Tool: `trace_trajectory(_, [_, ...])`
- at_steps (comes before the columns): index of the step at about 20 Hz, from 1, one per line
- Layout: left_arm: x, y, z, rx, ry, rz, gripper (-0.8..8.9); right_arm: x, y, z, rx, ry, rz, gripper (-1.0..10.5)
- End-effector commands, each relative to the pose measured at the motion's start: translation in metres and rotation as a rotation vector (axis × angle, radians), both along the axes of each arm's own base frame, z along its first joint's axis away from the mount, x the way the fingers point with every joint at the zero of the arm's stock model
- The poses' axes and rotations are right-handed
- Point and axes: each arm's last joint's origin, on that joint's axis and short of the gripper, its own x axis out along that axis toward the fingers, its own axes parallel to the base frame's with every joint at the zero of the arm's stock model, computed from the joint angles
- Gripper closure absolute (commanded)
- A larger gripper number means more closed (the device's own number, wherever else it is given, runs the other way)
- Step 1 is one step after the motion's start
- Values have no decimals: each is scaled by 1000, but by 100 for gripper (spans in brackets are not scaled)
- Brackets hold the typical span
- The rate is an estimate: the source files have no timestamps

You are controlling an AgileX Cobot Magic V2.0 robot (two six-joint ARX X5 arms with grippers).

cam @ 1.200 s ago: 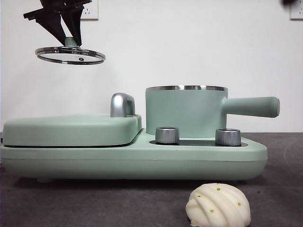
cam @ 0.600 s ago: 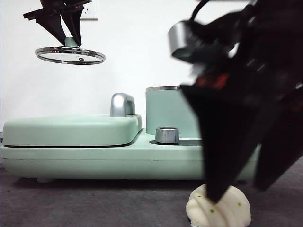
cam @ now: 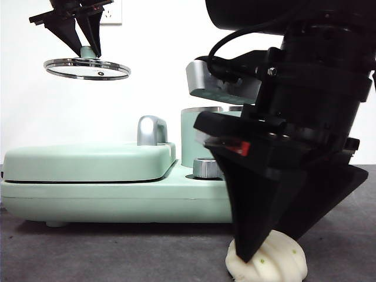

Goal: Put the buns in a small steamer

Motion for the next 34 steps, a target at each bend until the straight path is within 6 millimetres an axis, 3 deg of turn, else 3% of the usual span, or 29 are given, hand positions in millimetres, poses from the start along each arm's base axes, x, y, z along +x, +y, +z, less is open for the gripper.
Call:
trace_trajectory(1, [-5, 0, 15, -16, -66, -6, 694, -1, 3, -2, -3, 11, 0, 777])
trace_trajectory(5, [-5, 0, 15, -16, -65, -5, 694, 4, 9, 21, -19, 23, -2, 777])
trace_trajectory(9, [-5, 0, 15, -18, -64, -3, 694, 22, 10, 85, -24, 28, -31, 777])
trace_trajectory(14, [-5, -1, 15, -18, -65, -3, 694, 72, -11, 172, 42, -94, -59, 776])
trace_trajectory(17, [-5, -1, 15, -18, -66, -4, 694, 111, -21, 195, 24, -139, -84, 775])
trace_trajectory(20, [-5, -1, 15, -18, -68, -4, 694, 154, -21, 196, -19, -176, -109, 775])
trace_trajectory(24, [-5, -1, 15, -18, -71, -5, 694, 192, -16, 174, -54, -144, -125, 775])
trace_trajectory(29, [-5, -1, 15, -18, -71, -5, 694, 213, -10, 141, -119, -92, -115, 775])
trace_trajectory(34, [-5, -1, 15, -19, -72, -4, 694, 223, -8, 123, -150, -54, -122, 775])
